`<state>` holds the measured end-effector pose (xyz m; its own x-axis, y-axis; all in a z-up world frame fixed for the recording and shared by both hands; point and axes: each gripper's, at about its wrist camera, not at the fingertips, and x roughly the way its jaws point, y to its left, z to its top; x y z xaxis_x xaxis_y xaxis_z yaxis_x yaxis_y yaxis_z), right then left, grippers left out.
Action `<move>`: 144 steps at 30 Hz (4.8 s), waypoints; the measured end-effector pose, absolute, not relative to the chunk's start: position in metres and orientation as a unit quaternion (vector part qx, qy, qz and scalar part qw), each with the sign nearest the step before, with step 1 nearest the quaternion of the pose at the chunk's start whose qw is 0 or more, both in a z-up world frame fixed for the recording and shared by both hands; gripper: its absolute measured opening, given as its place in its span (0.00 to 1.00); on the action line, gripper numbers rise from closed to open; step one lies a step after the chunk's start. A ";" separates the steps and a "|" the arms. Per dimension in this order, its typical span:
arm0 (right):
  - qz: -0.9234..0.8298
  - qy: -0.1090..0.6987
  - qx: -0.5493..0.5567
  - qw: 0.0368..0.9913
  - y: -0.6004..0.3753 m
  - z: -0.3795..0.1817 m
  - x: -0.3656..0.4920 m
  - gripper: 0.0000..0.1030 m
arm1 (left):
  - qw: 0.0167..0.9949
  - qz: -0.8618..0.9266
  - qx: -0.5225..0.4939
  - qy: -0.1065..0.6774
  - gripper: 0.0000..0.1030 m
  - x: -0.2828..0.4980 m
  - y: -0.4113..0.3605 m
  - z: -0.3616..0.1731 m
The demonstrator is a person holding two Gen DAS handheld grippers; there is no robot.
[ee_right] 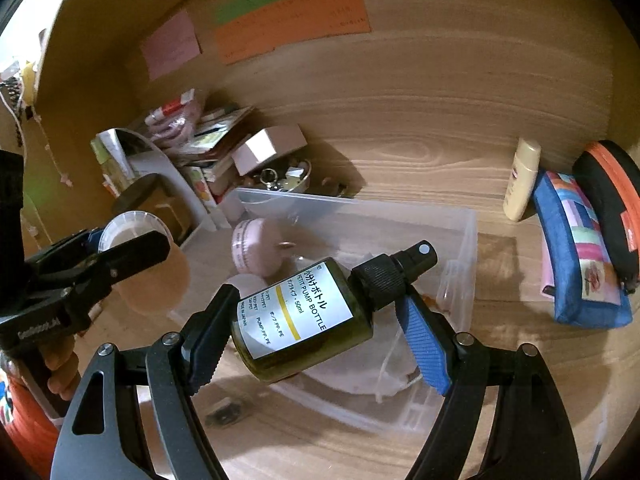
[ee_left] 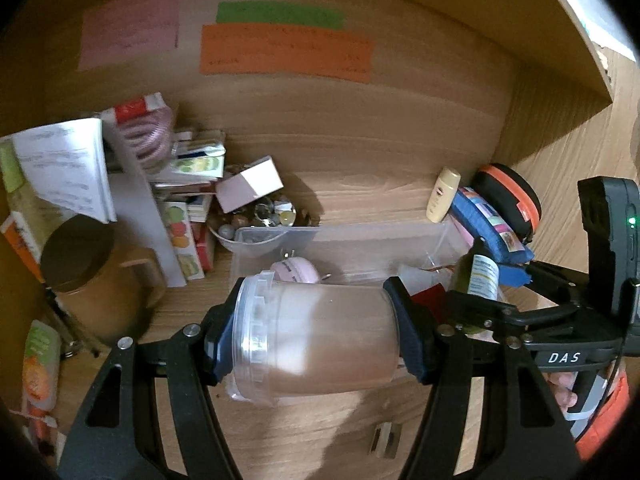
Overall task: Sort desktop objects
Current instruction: 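Carry the white jar and green bottle with both grippers over the clear box, then lower the jar and bottle into the box and open both grippers, then move both grippers toward the small green clip and blue card box, then grasp the green clip with the left gripper while the right grasps the blue card box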
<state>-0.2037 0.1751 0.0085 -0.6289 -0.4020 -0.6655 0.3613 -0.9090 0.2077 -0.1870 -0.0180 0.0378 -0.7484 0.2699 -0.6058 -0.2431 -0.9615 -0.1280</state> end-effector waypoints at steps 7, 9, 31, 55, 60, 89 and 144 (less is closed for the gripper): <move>-0.904 -0.012 0.380 0.197 0.185 0.001 -0.221 0.75 | 0.157 0.925 -0.347 -0.016 0.64 -0.208 -0.002 0.025; -0.903 -0.010 0.384 0.191 0.188 -0.003 -0.226 0.75 | 0.163 0.922 -0.351 -0.014 0.64 -0.213 0.004 0.021; -0.890 0.104 0.401 0.188 0.162 -0.023 -0.247 0.75 | 0.186 0.905 -0.383 -0.015 0.64 -0.246 0.025 0.000; -0.889 0.069 0.418 0.176 0.162 -0.007 -0.229 0.78 | 0.173 0.917 -0.358 -0.025 0.74 -0.226 0.010 0.023; -0.892 0.048 0.416 0.171 0.168 0.005 -0.217 0.79 | 0.160 0.922 -0.352 -0.017 0.79 -0.211 0.001 0.027; -0.914 -0.022 0.380 0.138 0.211 0.005 -0.077 0.79 | 0.093 0.945 -0.313 0.028 0.92 -0.080 -0.031 0.023; -0.922 -0.039 0.360 0.139 0.218 -0.063 -0.015 0.47 | 0.119 0.900 -0.419 -0.004 0.50 -0.114 0.016 -0.067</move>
